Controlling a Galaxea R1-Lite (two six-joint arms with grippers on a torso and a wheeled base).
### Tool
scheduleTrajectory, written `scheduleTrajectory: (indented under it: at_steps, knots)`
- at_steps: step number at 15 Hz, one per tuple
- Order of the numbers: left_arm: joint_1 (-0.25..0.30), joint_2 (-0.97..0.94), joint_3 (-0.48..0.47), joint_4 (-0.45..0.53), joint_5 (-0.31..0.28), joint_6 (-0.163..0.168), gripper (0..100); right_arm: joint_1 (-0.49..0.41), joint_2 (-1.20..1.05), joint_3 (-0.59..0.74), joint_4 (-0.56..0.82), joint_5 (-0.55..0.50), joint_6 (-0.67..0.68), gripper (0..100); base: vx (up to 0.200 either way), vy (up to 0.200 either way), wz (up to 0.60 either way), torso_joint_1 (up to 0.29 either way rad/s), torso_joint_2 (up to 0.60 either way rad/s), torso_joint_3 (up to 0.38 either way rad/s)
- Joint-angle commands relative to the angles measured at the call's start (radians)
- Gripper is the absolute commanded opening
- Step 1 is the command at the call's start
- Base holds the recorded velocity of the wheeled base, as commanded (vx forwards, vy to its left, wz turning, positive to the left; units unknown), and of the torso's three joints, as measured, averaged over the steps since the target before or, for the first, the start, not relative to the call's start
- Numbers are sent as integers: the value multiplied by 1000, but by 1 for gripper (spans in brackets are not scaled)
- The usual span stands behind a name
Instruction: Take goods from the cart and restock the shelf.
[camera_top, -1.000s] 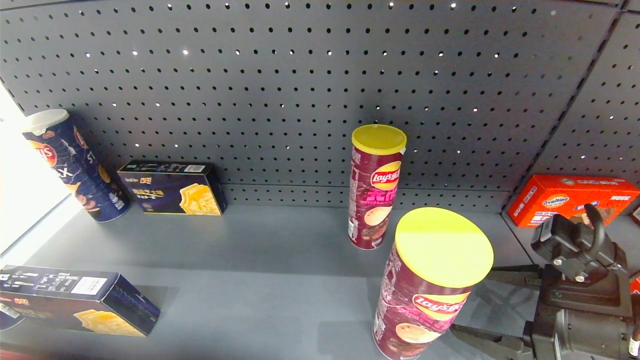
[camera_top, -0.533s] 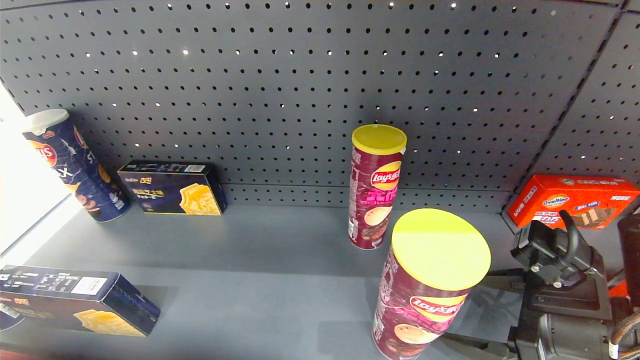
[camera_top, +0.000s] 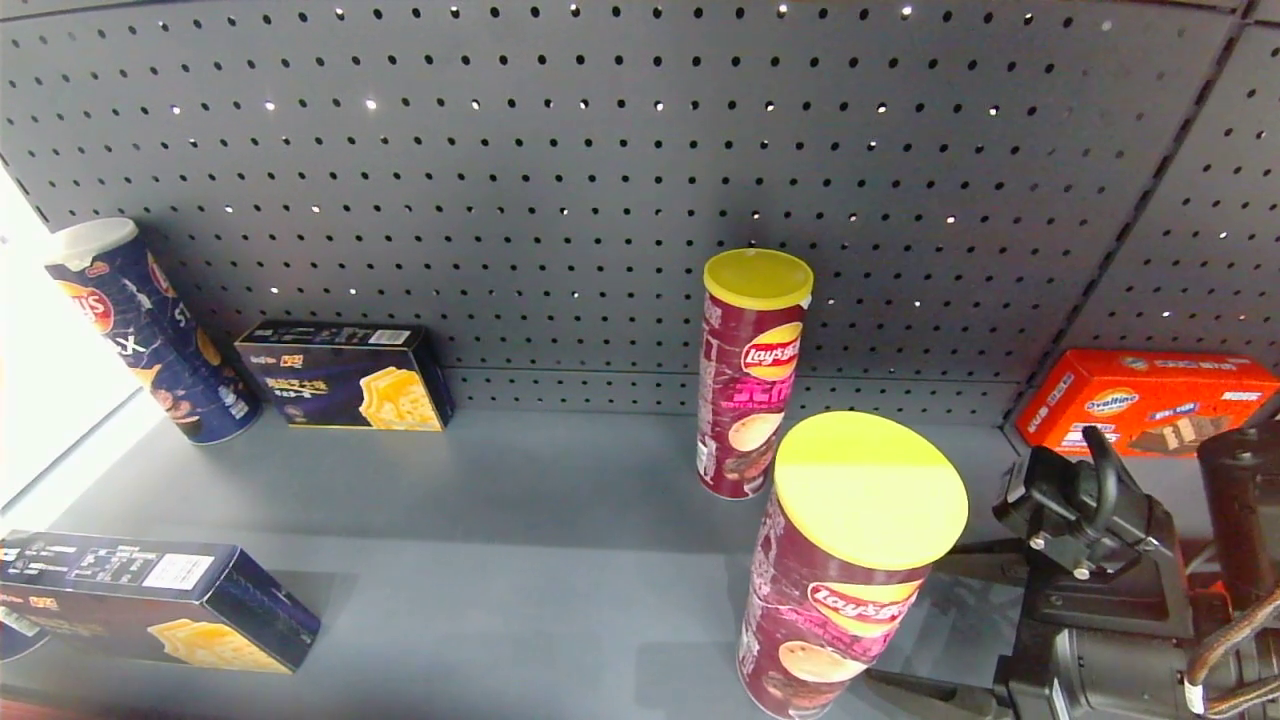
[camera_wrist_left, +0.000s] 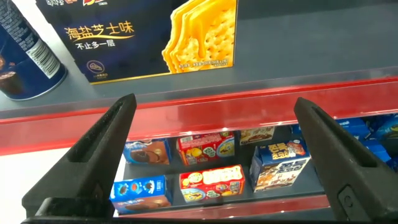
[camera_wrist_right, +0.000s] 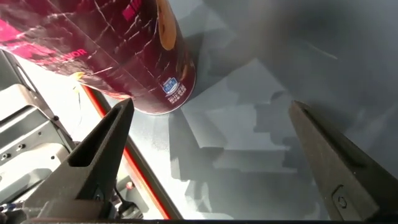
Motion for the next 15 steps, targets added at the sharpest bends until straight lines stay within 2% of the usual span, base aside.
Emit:
scheduleTrajectory:
  at_steps: [1, 15]
  knots:
    - [0, 2, 0, 0, 0, 0, 100, -1, 2, -2, 0, -4, -2, 100, 0, 0, 0, 0, 0, 0]
    - [0, 1, 0, 0, 2, -2, 100, 25, 74, -62, -2, -6, -5, 100, 0, 0, 0, 0, 0, 0]
